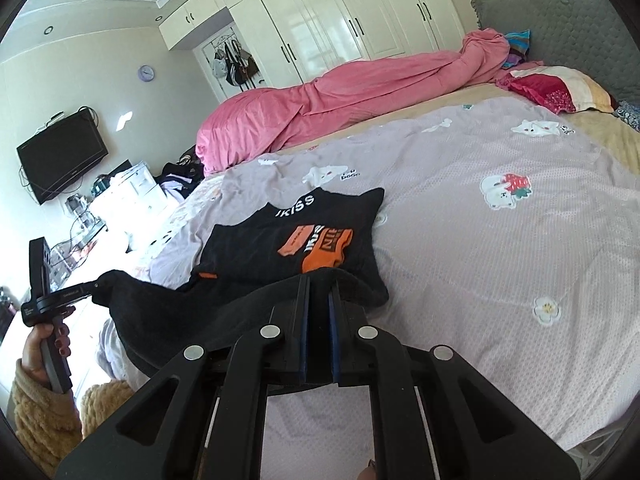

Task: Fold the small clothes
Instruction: 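Lift the hem with both tools and fold it over toward the collar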

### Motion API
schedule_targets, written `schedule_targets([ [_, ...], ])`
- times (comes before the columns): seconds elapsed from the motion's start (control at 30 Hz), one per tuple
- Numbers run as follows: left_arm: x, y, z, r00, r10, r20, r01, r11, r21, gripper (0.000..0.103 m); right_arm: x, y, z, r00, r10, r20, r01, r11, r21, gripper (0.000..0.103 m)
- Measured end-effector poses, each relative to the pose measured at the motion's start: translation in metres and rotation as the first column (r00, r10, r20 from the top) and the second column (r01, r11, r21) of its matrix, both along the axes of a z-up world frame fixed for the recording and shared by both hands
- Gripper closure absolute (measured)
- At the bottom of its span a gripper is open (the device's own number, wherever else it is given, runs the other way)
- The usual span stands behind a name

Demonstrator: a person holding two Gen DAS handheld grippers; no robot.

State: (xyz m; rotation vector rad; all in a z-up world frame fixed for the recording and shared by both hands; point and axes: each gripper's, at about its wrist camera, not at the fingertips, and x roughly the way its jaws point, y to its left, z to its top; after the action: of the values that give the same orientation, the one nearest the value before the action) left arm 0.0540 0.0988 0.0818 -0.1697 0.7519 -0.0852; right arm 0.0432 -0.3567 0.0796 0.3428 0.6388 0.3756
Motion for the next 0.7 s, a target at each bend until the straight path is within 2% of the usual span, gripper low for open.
schedule_targets([
  [0.7,0.058,0.004,0.013,0.998,0.019,0.068,-0.025,0.997,0.079,0.101,0.09,0.01,0.013,0.994,-0.1,0.035,0.102,0.994,-0.036,0.096],
])
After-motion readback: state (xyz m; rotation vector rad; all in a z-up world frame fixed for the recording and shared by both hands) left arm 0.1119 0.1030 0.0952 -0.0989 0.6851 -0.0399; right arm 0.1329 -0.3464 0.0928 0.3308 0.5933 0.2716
